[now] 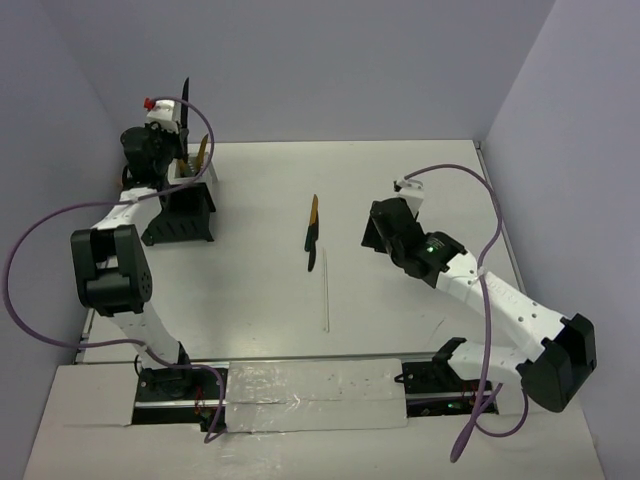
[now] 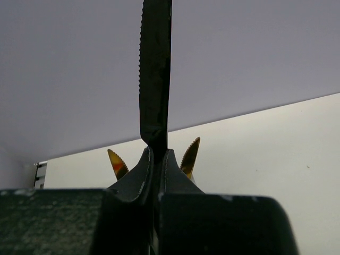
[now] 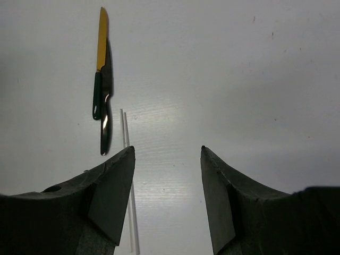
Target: Sort the eating utensils into containers
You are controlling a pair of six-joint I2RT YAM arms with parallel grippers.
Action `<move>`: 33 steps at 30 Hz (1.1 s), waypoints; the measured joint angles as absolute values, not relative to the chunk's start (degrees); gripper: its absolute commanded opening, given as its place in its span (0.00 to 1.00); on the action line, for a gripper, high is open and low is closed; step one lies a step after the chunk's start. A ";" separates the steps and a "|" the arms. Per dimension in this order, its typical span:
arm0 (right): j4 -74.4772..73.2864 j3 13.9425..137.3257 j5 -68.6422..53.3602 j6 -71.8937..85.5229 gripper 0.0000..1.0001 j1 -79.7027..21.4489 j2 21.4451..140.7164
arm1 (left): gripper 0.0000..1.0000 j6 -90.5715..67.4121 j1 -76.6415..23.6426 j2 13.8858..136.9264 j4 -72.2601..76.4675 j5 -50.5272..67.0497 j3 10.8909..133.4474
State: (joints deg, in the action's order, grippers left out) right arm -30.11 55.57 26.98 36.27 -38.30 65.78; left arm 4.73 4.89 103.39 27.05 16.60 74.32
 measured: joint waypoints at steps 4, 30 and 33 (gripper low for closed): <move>-31.44 55.57 27.22 38.46 0.60 -38.30 63.72 | 0.00 4.80 4.89 103.44 31.83 17.87 71.29; -33.52 55.61 28.12 38.68 0.60 -38.30 61.10 | 0.67 2.85 4.89 107.15 36.47 17.87 64.79; -32.60 55.57 27.33 38.13 0.60 -38.30 61.71 | 0.63 1.48 4.80 104.55 29.19 16.47 67.59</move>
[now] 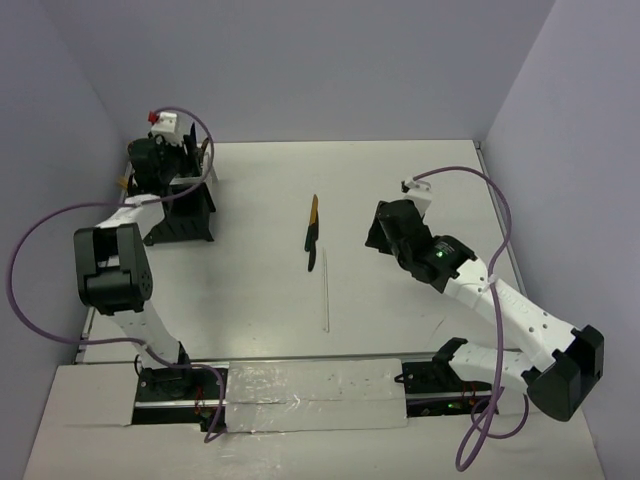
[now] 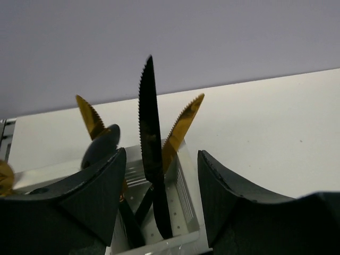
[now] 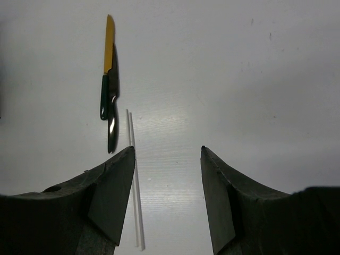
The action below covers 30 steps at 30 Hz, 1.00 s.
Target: Sort the eating utensils into containers
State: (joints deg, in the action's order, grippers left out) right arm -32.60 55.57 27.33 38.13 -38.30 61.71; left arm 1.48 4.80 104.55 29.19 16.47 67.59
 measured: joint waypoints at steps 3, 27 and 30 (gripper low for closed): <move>-30.44 54.72 26.09 37.82 0.60 -38.30 62.30 | 0.60 -0.10 4.08 102.37 18.52 13.67 74.65; -26.57 46.13 23.09 38.09 0.60 -38.30 59.11 | 0.55 -5.54 -32.12 127.59 -30.17 9.72 100.73; -26.81 45.12 23.46 38.72 0.60 -38.30 57.82 | 0.53 -5.89 -31.88 128.42 -30.92 8.32 101.38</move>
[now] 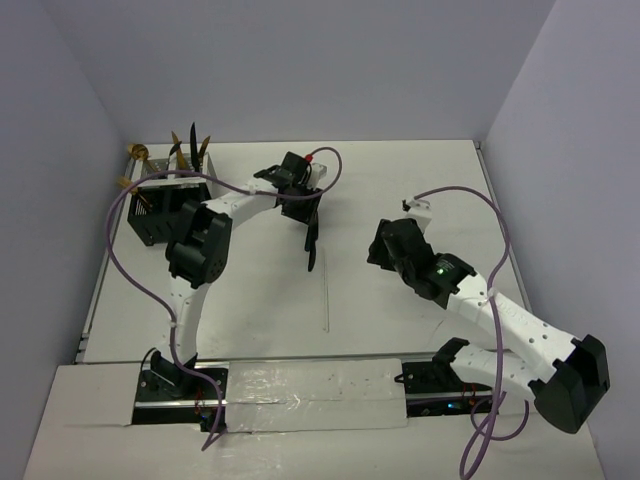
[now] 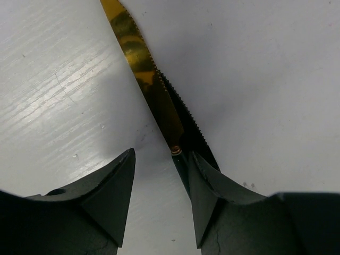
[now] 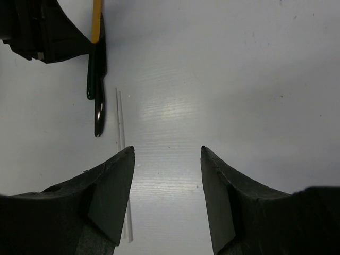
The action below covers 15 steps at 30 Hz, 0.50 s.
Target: Sort the eating utensils into containers
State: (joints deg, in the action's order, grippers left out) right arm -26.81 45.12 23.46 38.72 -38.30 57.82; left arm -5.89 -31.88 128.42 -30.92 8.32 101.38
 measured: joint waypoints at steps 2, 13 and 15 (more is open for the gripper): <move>-26.89 44.45 23.94 39.13 0.60 -38.30 56.84 | 0.49 -5.82 -31.99 128.40 -30.79 7.62 101.19; -27.51 43.77 24.86 39.57 0.60 -38.24 55.33 | 0.44 -5.65 -33.65 128.46 -31.53 5.69 100.64; -27.53 43.77 24.88 39.55 0.60 -38.24 55.64 | 0.33 -5.34 -33.78 128.49 -31.53 5.08 100.64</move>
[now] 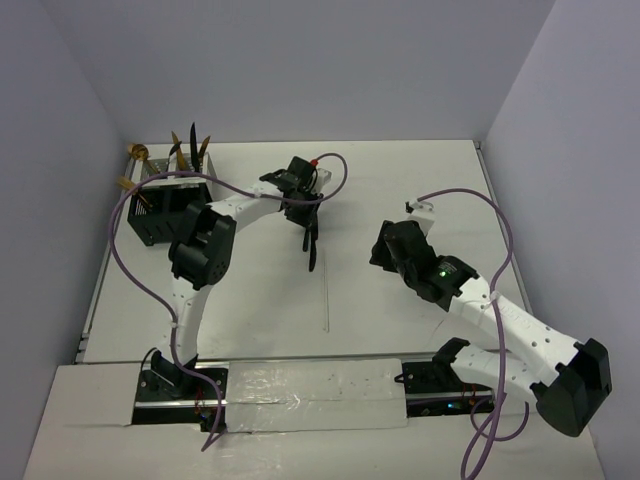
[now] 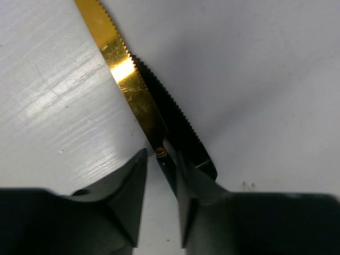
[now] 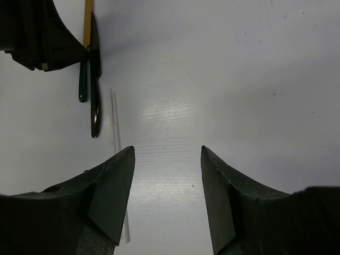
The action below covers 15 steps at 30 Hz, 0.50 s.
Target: Sort the eating utensils into containers
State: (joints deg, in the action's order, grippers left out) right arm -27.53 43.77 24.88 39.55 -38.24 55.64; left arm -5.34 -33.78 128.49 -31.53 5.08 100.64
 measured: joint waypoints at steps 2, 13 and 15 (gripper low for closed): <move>-27.59 43.77 24.97 39.53 0.60 -38.24 55.75 | 0.29 -5.10 -33.85 128.51 -31.59 4.54 100.62; -27.57 43.79 25.63 39.29 0.60 -38.24 56.40 | 0.00 -3.84 -33.65 126.54 -30.33 3.05 97.10; -27.55 43.79 25.63 39.11 0.60 -38.24 57.01 | 0.00 -3.86 -33.52 126.52 -30.39 3.09 97.10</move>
State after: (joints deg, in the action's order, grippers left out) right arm -27.55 43.79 25.63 39.11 -38.24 57.01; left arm -3.86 -33.52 126.52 -30.39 3.09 97.10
